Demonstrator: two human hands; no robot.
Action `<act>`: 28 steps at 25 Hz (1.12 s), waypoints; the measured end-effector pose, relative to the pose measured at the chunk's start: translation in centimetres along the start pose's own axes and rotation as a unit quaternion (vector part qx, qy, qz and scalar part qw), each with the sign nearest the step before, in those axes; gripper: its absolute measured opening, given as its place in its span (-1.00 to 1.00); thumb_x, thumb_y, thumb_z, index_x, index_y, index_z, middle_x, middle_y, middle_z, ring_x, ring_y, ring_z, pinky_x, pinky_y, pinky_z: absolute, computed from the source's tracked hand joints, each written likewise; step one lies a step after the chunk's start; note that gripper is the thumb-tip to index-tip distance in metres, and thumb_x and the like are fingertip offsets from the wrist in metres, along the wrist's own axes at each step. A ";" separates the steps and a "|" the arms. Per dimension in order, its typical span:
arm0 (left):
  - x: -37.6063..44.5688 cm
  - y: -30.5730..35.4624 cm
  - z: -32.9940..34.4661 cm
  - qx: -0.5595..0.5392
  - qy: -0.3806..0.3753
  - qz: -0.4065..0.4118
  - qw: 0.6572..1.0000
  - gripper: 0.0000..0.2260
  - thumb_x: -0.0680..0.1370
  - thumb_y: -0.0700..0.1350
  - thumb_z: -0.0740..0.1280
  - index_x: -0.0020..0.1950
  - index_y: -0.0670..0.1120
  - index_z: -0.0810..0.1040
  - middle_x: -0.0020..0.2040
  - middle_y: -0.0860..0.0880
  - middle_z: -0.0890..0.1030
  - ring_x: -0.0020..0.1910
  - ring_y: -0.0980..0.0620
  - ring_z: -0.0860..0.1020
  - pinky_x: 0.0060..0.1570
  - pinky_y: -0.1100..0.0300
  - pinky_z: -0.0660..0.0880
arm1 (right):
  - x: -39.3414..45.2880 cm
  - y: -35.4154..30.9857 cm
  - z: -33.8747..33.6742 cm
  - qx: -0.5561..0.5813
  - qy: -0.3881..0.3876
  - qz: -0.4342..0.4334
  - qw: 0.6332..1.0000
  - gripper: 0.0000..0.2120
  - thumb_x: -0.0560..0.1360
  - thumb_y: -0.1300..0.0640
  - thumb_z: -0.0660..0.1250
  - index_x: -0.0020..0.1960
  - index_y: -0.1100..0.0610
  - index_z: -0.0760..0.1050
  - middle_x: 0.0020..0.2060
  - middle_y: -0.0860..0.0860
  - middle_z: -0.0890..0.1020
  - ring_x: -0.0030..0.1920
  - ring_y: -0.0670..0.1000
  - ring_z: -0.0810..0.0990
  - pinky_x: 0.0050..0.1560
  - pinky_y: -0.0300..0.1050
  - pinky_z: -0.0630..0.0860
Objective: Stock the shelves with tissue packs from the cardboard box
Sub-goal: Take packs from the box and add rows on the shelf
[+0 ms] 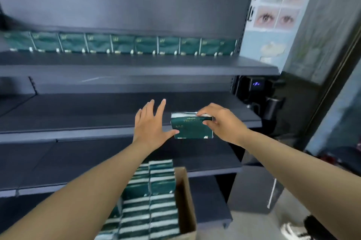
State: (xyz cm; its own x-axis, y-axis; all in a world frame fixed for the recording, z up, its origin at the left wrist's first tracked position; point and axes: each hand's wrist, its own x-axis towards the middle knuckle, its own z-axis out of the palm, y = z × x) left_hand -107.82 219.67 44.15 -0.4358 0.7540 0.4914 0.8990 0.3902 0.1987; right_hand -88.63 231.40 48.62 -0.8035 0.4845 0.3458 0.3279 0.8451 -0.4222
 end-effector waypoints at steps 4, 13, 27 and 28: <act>6.0 7.3 -2.9 0.037 0.065 0.015 0.997 -0.08 0.40 0.37 0.29 0.56 0.03 -0.11 0.54 -0.17 0.02 0.52 -0.10 -0.02 0.46 -0.01 -0.05 | 1.5 3.8 -8.5 -0.007 0.050 -0.048 0.998 -0.73 0.51 0.32 0.30 0.14 0.06 0.53 -0.02 -0.03 0.51 -0.31 -0.20 0.39 -0.10 -0.27 0.32; 20.7 16.7 -3.6 0.091 0.161 0.067 0.980 -0.15 0.46 0.33 0.25 0.56 0.02 -0.11 0.54 -0.16 0.02 0.52 -0.09 0.00 0.46 0.01 -0.06 | 9.3 13.3 -18.5 -0.012 0.182 -0.038 0.982 -0.75 0.57 0.26 0.20 0.17 0.01 0.47 0.00 -0.12 0.46 -0.27 -0.27 0.40 -0.19 -0.45 0.30; 42.7 17.7 12.5 0.120 0.084 0.042 0.988 -0.20 0.51 0.28 0.22 0.56 0.01 -0.14 0.55 -0.15 -0.05 0.53 -0.09 -0.07 0.47 -0.02 -0.13 | 30.7 32.9 -19.6 -0.037 0.214 0.019 0.976 -0.65 0.52 0.42 0.07 0.13 0.09 0.48 0.11 -0.01 0.42 0.09 -0.03 0.34 0.04 -0.33 0.24; 43.8 17.4 13.5 0.132 0.083 0.048 0.987 -0.22 0.53 0.26 0.20 0.56 0.01 -0.16 0.55 -0.15 -0.06 0.53 -0.09 -0.09 0.46 -0.03 -0.14 | 32.4 34.1 -18.9 -0.034 0.207 0.023 0.977 -0.64 0.52 0.43 0.07 0.13 0.10 0.48 0.10 -0.02 0.41 0.09 -0.02 0.35 0.03 -0.34 0.24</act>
State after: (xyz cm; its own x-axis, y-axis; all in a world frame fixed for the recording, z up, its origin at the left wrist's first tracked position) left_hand -111.87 266.64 57.70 -0.3161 0.7065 0.6332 0.8846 0.4607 -0.0724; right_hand -94.08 280.24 61.29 -0.5216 0.5597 0.6439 0.4014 0.8270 -0.3937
